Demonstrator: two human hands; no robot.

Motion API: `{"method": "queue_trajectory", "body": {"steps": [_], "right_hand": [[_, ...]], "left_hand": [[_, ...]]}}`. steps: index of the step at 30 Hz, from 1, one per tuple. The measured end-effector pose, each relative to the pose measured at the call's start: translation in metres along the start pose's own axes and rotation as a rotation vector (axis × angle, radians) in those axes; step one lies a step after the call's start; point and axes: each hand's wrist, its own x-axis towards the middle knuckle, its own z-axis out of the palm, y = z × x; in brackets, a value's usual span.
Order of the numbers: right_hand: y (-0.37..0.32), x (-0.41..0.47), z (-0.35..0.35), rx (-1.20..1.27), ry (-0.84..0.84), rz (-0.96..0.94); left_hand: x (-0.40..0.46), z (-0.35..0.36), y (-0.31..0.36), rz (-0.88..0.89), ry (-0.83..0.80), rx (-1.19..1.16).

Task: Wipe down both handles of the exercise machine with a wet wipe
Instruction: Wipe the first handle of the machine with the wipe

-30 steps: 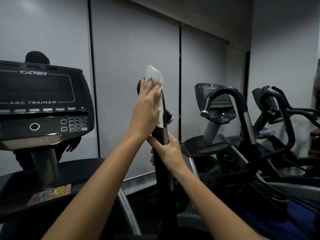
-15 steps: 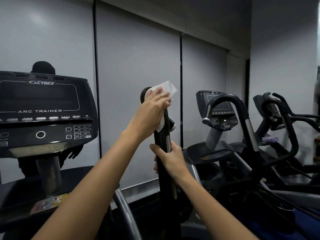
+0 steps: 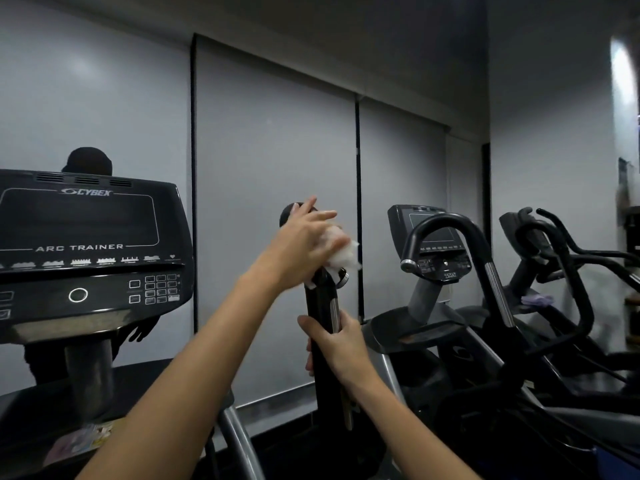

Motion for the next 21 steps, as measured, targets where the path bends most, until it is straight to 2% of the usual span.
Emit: {"method": "queue_trajectory", "body": {"steps": [2,8,10,11,13,15,17,21], "right_hand": [[0.001,0.000,0.000,0.008,0.003,-0.003],[0.000,0.000,0.000,0.047,0.002,-0.003],[-0.001,-0.002,0.000,0.061,-0.012,-0.012],[-0.001,-0.003,-0.001,0.054,-0.011,-0.011],[-0.001,-0.002,-0.001,0.027,-0.003,-0.002],[-0.002,-0.002,0.000,0.001,0.004,-0.004],[-0.002,-0.003,0.001,0.011,0.005,-0.004],[-0.002,-0.003,0.001,0.016,0.008,-0.001]], "left_hand": [[-0.009,0.013,-0.003,0.070,-0.022,0.123],[-0.039,0.033,0.003,0.304,0.032,0.229],[-0.045,0.024,0.006,0.217,-0.034,0.011],[-0.044,0.018,0.005,0.121,0.008,-0.146],[-0.032,0.003,0.000,-0.021,0.289,-0.330],[-0.013,-0.009,-0.008,-0.107,0.535,-0.221],[0.003,-0.011,-0.015,-0.200,0.548,-0.122],[0.001,0.002,-0.014,-0.243,0.437,-0.328]]}}
